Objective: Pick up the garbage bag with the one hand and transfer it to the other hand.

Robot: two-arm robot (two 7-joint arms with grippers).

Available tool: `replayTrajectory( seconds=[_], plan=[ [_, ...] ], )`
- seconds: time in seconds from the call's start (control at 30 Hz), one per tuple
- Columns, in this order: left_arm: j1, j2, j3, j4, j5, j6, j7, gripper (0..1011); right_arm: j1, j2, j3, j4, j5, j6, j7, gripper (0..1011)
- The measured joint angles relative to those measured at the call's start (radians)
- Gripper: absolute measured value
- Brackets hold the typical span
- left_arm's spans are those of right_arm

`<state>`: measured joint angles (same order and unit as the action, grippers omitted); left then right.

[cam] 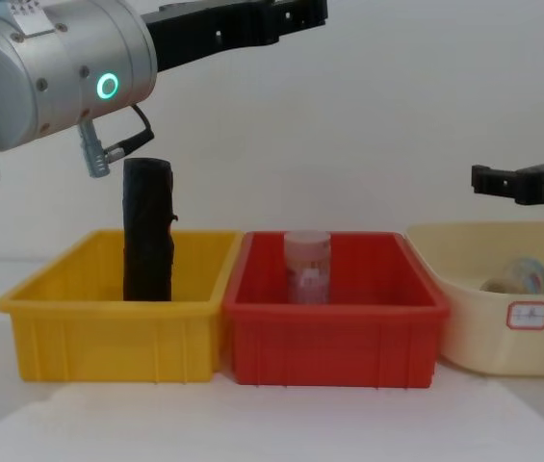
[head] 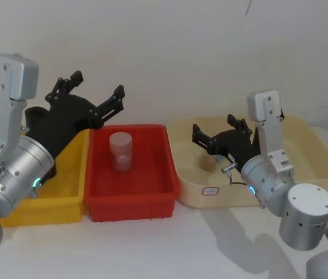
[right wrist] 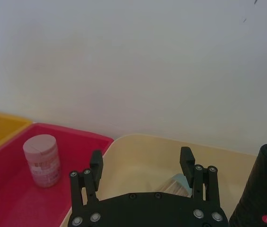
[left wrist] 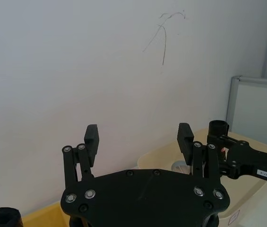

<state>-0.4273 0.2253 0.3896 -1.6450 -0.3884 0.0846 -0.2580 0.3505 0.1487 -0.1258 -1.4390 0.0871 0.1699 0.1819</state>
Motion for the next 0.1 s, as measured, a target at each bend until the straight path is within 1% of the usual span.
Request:
replayTrajectory(
  seconds=[0.1],
  plan=[
    [0.0, 0.0, 0.0, 0.0, 0.0, 0.0, 0.0, 1001, -0.004, 0.0, 0.001, -0.007, 0.003, 0.001, 0.001, 1000]
  ],
)
